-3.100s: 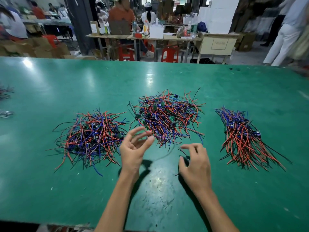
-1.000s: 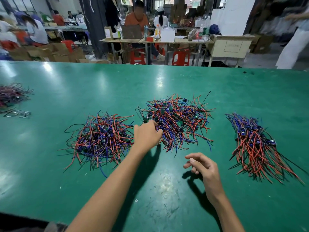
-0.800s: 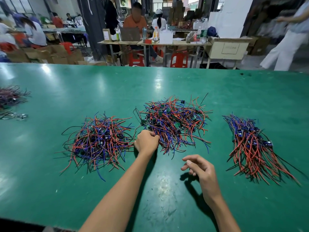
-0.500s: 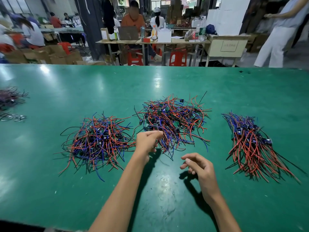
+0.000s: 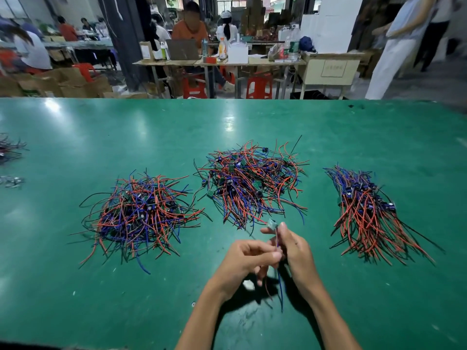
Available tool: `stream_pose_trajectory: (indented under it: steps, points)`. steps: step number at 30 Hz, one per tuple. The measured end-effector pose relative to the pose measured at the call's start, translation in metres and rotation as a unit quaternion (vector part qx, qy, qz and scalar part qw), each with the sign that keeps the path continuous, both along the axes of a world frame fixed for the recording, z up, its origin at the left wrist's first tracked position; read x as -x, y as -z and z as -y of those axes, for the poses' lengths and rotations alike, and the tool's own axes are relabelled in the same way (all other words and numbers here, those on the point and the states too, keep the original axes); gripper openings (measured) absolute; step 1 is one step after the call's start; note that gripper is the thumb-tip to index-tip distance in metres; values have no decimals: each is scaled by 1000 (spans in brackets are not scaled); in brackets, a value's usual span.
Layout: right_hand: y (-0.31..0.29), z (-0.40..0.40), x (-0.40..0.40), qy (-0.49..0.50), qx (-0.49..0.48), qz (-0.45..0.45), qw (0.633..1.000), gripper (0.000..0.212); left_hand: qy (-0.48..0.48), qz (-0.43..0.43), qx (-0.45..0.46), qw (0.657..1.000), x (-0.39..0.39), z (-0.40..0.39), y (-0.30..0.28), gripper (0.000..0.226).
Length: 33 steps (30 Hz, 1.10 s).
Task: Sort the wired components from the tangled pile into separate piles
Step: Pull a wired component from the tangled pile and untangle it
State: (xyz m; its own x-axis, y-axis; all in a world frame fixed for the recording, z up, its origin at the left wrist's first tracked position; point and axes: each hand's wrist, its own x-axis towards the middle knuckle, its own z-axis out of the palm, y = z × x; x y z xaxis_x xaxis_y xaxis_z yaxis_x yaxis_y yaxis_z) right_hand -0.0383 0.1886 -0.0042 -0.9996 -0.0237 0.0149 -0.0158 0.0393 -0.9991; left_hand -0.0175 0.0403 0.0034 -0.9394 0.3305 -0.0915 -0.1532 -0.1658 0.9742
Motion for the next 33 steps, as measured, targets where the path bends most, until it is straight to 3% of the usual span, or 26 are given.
stream_pose_trajectory:
  steps: [4,7,9,16,19,24,29,33]
  points:
    - [-2,-1,-1,-9,41,-11,999,35,-3,-37,24,999,-4,0,1,19]
    - [-1,-3,-1,-18,111,-6,994,38,-92,-25,21,995,-4,-7,2,34]
    - [0,-5,-3,-27,127,0,991,43,-163,-17,-2,986,-1,-11,3,30]
    - [6,2,-6,-119,-35,-15,992,50,-150,-22,-62,986,1,-7,5,25]
    - [4,0,-7,-137,-36,-30,989,49,-171,-1,-60,983,3,-5,6,26]
    - [-1,-3,-10,-175,-14,-47,983,32,-152,35,-144,977,2,0,3,30]
    - [-4,-1,-10,-171,-16,-43,984,31,-145,54,-181,971,4,2,3,30]
    - [-3,-1,-10,-162,4,-33,986,26,-201,69,-208,955,3,5,-2,33]
